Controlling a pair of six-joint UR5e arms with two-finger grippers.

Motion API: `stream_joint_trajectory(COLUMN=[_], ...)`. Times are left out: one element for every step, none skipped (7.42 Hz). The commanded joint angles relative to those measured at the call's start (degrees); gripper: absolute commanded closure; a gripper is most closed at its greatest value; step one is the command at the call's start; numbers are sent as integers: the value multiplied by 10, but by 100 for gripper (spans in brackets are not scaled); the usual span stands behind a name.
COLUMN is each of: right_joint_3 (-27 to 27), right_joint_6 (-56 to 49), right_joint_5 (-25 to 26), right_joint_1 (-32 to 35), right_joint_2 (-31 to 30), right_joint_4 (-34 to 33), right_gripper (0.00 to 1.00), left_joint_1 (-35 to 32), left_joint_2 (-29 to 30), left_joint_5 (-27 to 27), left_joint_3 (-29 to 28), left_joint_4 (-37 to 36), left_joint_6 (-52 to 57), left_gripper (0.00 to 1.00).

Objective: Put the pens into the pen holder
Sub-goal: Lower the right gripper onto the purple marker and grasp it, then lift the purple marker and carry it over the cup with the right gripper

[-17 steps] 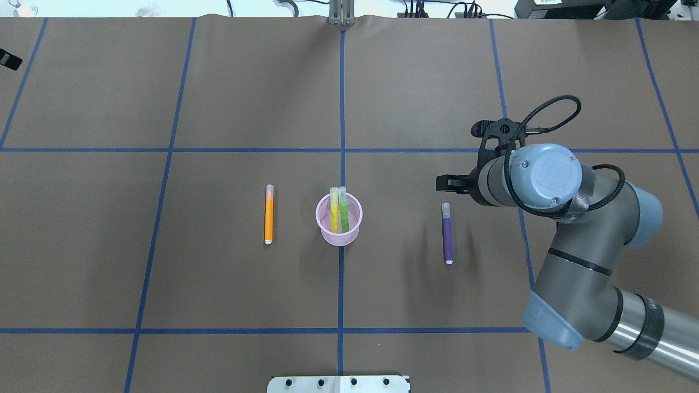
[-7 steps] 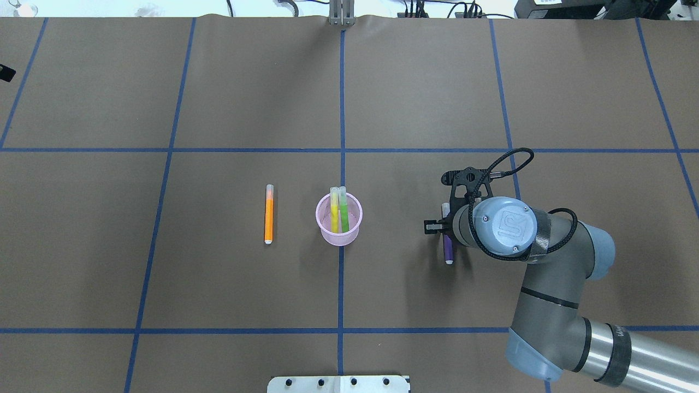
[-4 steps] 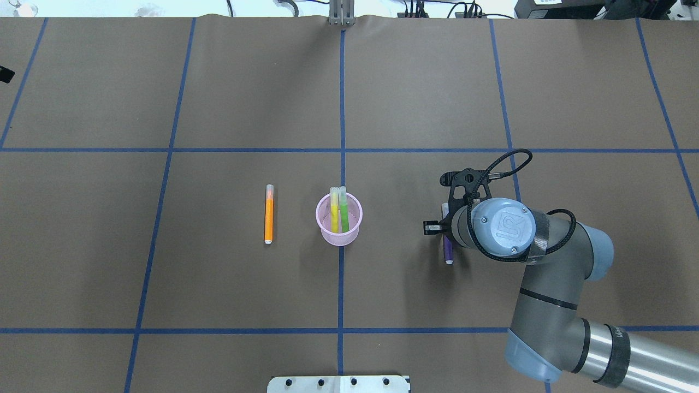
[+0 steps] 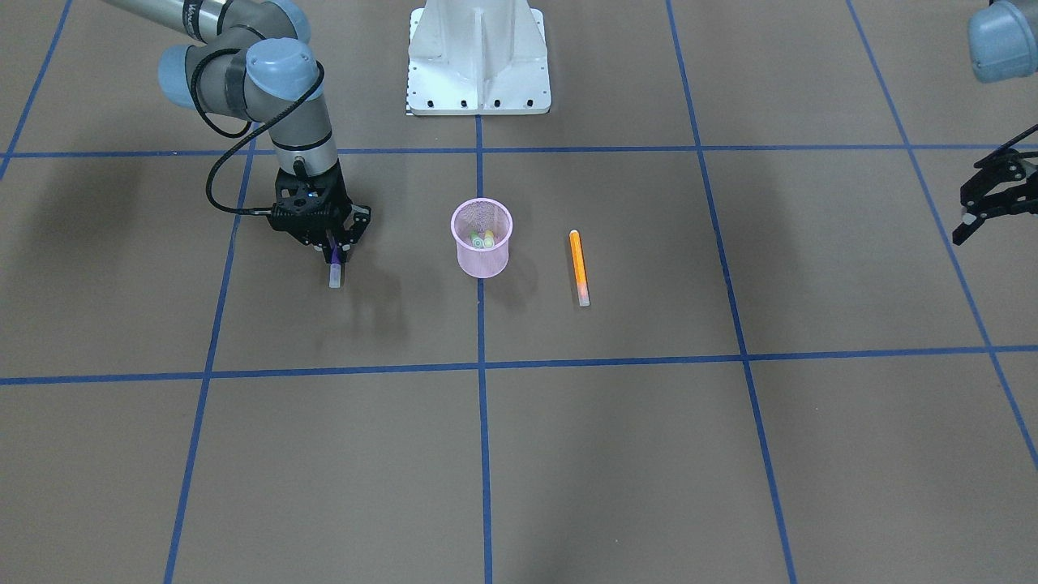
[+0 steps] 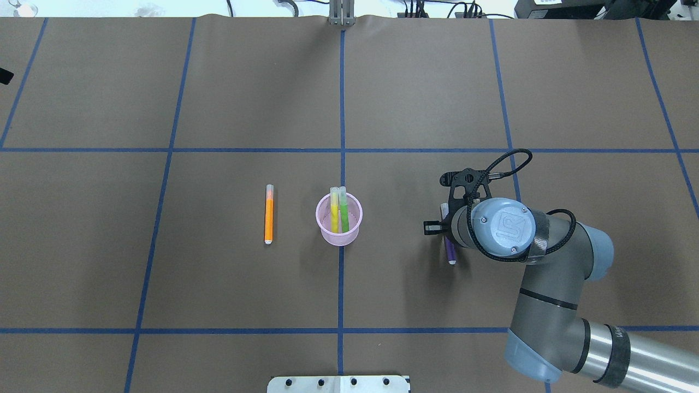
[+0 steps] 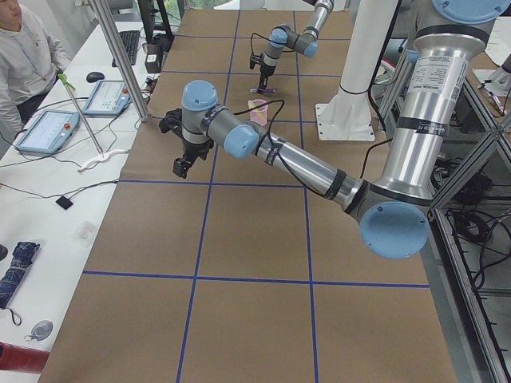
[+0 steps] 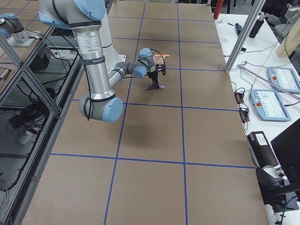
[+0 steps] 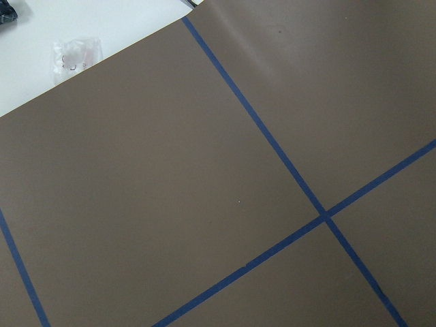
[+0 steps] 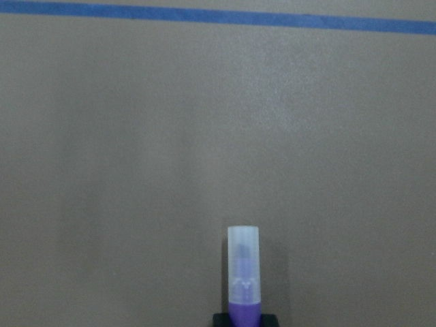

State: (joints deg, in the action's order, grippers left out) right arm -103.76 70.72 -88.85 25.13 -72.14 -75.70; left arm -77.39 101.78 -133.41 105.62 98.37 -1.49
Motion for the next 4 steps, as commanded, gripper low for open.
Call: stream_joint_trajectory(right_joint_3=[-33,-57,-60,-66], right_joint_6=[-1,-1,-1,0], right_joint_5=[111,166,250,287], right_joint_1=[4,4,-2,-16], right_joint_2=[15,33,61,80], right_joint_4=[4,5,6,6], right_gripper=[100,100,100,100], left_joint_1=[0,1,1,1], left_joint_2=[0,0,0,1], left_joint_5=[-1,-2,-3,-4], left_joint_3=[0,0,-1,-1], left_joint_4=[0,0,0,0], left_joint_6=[0,0,-1,-1], left_gripper=[0,0,0,0])
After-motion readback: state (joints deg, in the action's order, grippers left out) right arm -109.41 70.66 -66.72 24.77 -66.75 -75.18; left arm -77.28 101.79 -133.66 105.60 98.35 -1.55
